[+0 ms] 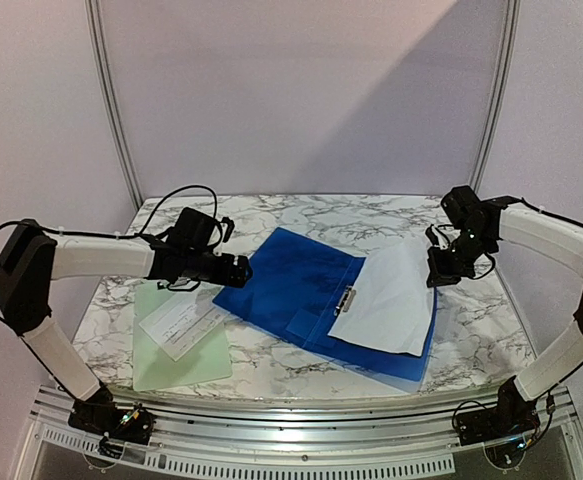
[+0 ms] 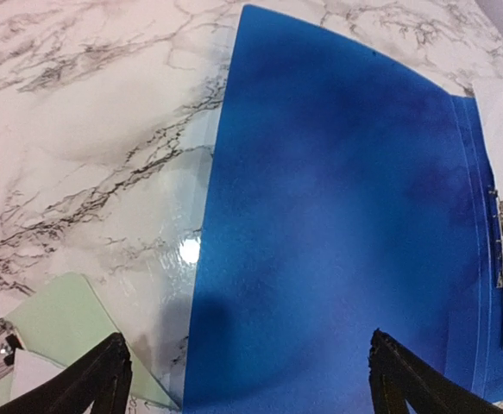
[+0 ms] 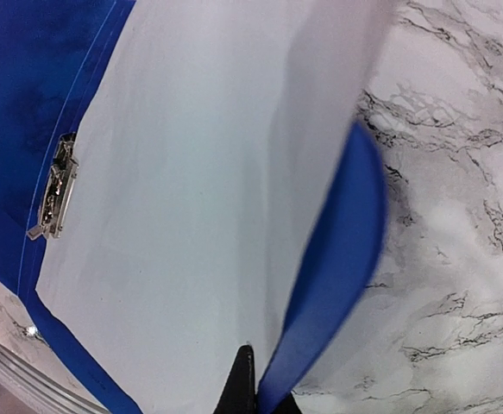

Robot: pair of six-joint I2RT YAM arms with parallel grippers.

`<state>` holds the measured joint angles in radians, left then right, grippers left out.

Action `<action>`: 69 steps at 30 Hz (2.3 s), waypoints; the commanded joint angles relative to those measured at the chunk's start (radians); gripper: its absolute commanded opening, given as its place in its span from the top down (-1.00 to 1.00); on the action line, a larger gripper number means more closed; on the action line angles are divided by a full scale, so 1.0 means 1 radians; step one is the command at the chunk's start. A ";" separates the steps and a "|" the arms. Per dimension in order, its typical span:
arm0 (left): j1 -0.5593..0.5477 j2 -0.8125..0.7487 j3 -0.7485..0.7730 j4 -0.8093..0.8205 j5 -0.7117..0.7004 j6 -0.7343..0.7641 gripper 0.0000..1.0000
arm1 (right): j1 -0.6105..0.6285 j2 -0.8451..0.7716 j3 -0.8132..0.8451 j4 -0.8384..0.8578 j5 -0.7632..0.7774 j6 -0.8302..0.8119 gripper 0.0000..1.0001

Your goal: Put the files into the folder

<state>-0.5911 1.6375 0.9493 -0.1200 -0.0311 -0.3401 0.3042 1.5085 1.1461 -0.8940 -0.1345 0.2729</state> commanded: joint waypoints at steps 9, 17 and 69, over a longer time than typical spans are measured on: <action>0.074 0.195 0.117 0.021 0.256 -0.030 -0.89 | -0.022 0.066 0.101 0.001 0.037 -0.104 1.00; 0.067 0.209 0.072 0.059 0.321 -0.075 -0.75 | -0.024 0.100 0.153 0.016 -0.004 -0.103 1.00; -0.136 0.171 -0.061 0.213 0.248 -0.217 -0.63 | 0.034 0.179 0.277 0.358 -0.631 0.048 -0.20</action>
<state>-0.6937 1.7699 0.8696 0.1055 0.2066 -0.5385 0.3012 1.6535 1.4113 -0.5838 -0.7059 0.3088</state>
